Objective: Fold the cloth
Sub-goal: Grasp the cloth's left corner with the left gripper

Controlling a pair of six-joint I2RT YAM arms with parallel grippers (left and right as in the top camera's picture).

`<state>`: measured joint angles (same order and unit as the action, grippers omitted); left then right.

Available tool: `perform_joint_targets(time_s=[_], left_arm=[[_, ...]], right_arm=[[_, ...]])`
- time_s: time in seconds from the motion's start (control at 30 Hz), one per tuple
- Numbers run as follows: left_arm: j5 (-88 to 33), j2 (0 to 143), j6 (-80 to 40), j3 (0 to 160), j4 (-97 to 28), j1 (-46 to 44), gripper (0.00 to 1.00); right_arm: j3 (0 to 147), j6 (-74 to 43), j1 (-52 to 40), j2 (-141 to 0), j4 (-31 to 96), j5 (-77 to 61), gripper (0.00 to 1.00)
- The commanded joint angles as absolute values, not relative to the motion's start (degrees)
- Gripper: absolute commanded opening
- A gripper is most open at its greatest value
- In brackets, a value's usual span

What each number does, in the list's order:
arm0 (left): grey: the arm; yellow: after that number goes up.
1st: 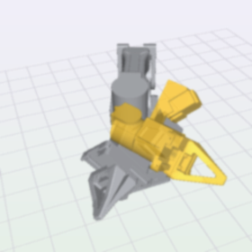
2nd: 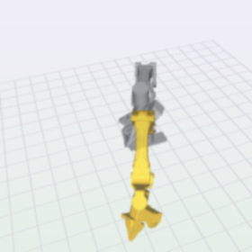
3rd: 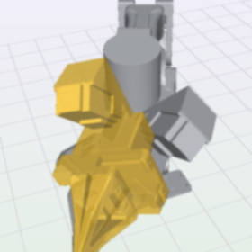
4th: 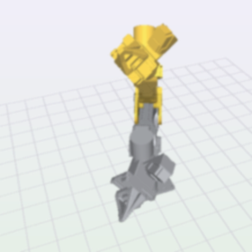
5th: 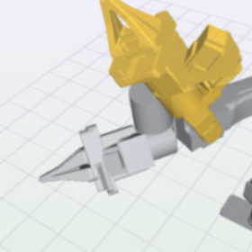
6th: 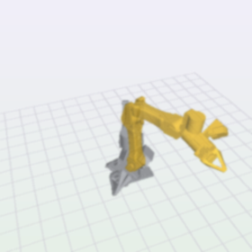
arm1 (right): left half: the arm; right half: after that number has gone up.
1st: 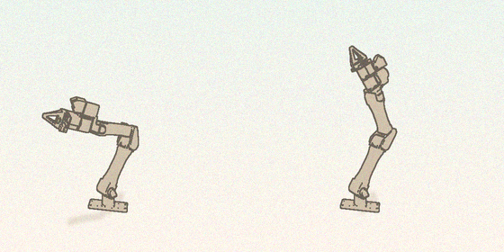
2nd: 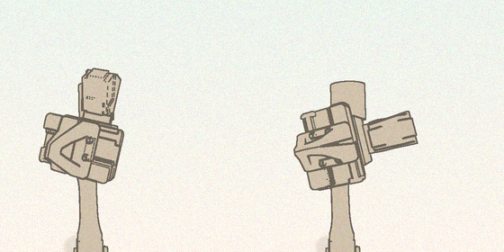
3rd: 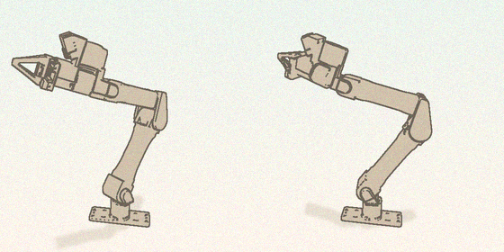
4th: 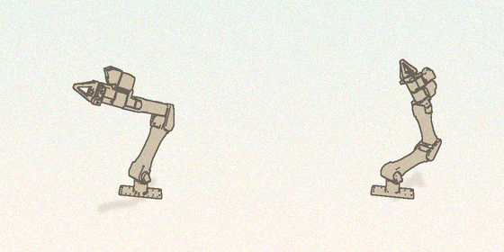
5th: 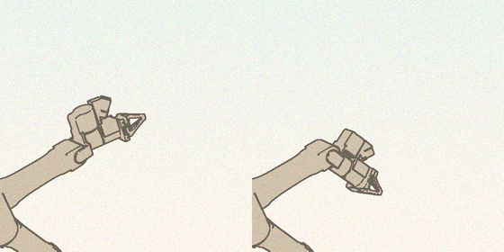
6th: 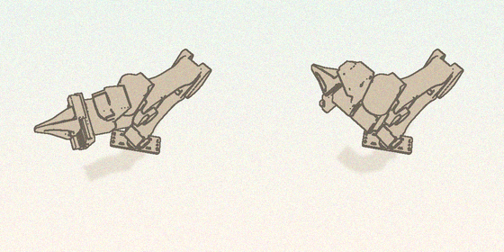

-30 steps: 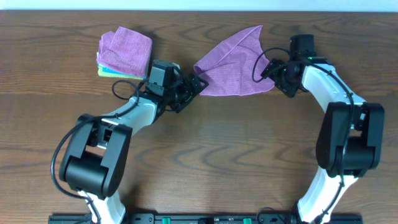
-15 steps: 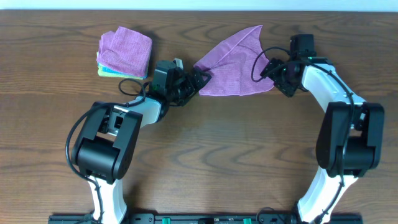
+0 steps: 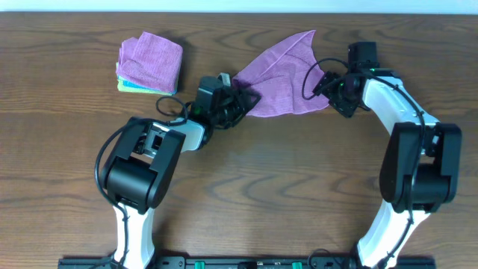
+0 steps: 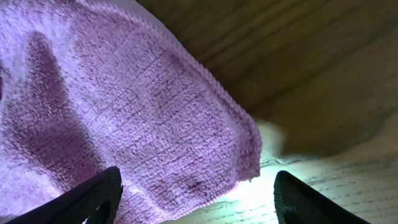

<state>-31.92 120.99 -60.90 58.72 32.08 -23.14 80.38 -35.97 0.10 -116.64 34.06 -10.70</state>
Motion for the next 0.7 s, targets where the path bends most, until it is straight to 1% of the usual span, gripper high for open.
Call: perform_joint_targets(time_s=[0.0,0.03,0.1,0.33,0.4,0.5,0.67], left_arm=[[-30.55,122.50,-60.47,58.02,31.75,-23.27,0.21],[-30.46,122.50,-60.47,58.02,31.75,-23.27,0.17],[-30.50,122.50,-60.47,58.04,31.77,-23.24,0.06],[-34.63,122.45,-59.90,58.04,32.01,-21.76,0.06],[-36.34,122.45,-59.57,58.02,31.99,-20.69,0.06],[-37.58,122.45,-59.53,58.04,31.99,-19.86,0.06],[-38.59,122.45,-59.13,58.02,31.99,-19.79,0.06]], right_arm=[[80.38,-34.63,0.21,-117.27,34.37,-10.55,0.79],[80.38,-34.63,0.21,-117.27,34.37,-10.55,0.79],[80.38,-34.63,0.21,-117.27,34.39,-10.52,0.79],[80.23,-32.25,0.19,-117.32,34.89,-9.04,0.82],[79.85,-32.25,0.21,-117.34,33.87,-8.01,0.79],[79.26,-32.32,0.19,-117.34,31.51,-7.94,0.71],[79.11,-33.67,0.19,-117.34,29.12,-7.94,0.69]])
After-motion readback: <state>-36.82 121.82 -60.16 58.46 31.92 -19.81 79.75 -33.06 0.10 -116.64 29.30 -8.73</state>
